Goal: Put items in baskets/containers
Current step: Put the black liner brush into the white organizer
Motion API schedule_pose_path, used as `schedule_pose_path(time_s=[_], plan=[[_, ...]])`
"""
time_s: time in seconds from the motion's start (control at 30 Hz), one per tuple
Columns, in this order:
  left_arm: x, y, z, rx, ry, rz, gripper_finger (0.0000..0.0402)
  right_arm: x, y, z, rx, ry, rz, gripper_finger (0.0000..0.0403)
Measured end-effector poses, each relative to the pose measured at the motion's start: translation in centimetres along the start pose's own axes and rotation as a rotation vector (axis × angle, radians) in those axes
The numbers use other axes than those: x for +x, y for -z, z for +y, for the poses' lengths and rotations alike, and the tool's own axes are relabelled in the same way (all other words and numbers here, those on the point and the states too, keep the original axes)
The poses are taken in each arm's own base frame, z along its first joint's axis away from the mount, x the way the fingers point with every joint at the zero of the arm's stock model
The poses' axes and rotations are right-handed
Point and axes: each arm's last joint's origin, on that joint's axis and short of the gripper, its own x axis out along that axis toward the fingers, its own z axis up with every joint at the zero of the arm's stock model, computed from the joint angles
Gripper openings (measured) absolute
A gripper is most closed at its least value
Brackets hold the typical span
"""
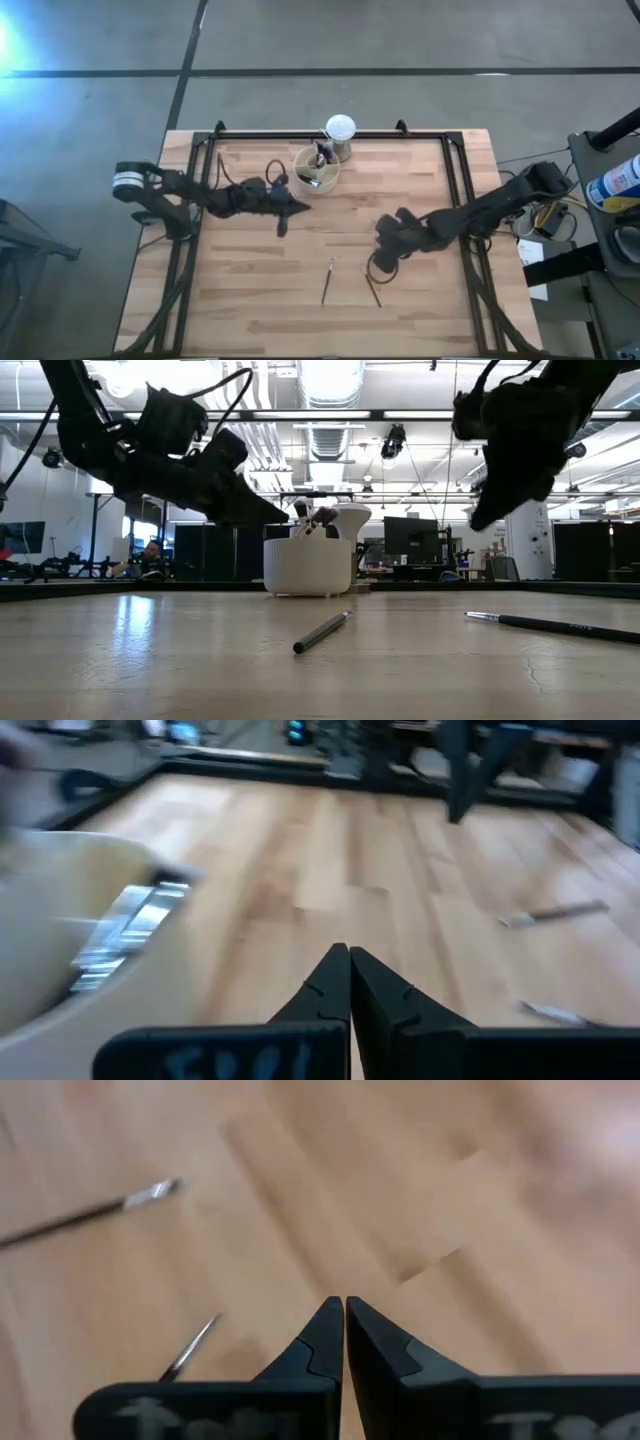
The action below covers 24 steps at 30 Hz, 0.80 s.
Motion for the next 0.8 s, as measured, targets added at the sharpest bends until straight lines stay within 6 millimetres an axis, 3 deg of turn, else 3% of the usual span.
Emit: schedule_pose_path(time_s=[0.17, 0.4, 0.8], plan=[[0.4, 0.7, -2.0, 0.036, 0.074, 0.026, 0.0002, 1.9, 0.1, 1.8, 0.006, -0.023, 0.118, 0.0013], [0.7, 1.5, -2.5, 0.012, 0.056, 0.053, 0.0002, 4.2, -0.7, 4.4, 0.0, -0.046, 0.215, 0.0017], [0.7, 2.0, -2.4, -0.017, 0.048, 0.076, 0.0002, 7.1, -0.8, 6.8, 0.011, 0.031, 0.381, 0.0112]])
